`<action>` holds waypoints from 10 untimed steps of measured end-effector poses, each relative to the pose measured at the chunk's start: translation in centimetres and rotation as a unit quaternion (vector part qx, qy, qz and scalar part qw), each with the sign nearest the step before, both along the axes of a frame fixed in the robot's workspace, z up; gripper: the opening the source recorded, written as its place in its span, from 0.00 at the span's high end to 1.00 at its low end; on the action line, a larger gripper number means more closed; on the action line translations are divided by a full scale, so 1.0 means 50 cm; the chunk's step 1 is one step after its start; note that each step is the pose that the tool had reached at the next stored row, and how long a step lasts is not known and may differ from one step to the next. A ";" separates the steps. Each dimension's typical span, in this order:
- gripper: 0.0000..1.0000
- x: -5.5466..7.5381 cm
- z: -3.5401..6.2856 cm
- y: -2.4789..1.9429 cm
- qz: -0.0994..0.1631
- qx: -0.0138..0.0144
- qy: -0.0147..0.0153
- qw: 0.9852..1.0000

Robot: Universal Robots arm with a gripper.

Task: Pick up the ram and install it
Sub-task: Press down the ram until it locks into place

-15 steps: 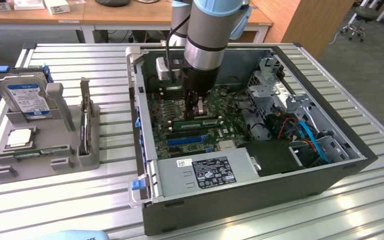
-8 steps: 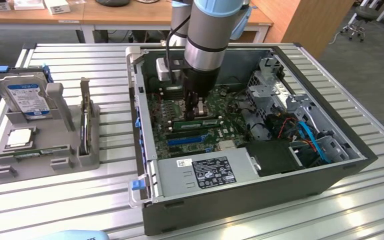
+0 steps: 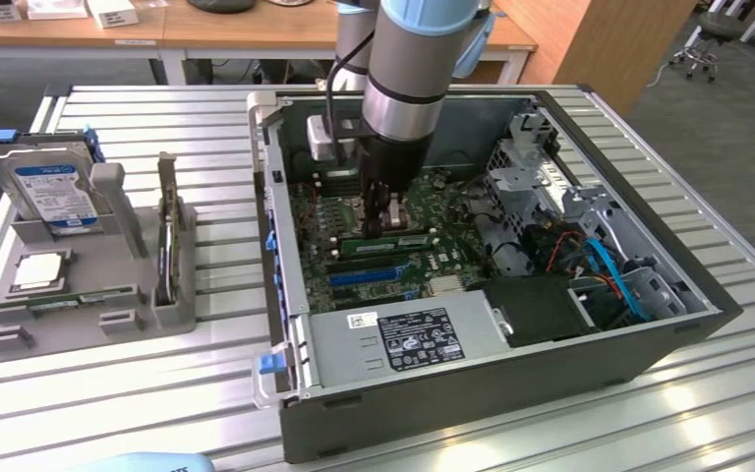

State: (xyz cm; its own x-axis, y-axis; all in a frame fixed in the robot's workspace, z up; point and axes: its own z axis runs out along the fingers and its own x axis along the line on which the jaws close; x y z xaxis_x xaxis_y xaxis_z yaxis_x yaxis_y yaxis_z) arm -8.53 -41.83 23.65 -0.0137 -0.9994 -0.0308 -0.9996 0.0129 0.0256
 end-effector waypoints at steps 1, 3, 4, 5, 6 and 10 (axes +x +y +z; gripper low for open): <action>0.90 0.000 -0.001 -0.0001 0.000 0.000 0.000 1.000; 0.90 0.000 -0.003 -0.0001 0.000 0.000 0.000 1.000; 0.90 0.000 -0.004 -0.0002 0.000 0.000 0.000 1.000; 0.90 0.000 -0.004 -0.0002 0.000 0.000 0.000 1.000; 0.90 0.000 -0.004 -0.0002 0.000 0.000 0.000 1.000; 0.90 0.000 -0.006 0.0000 0.000 0.000 0.000 1.000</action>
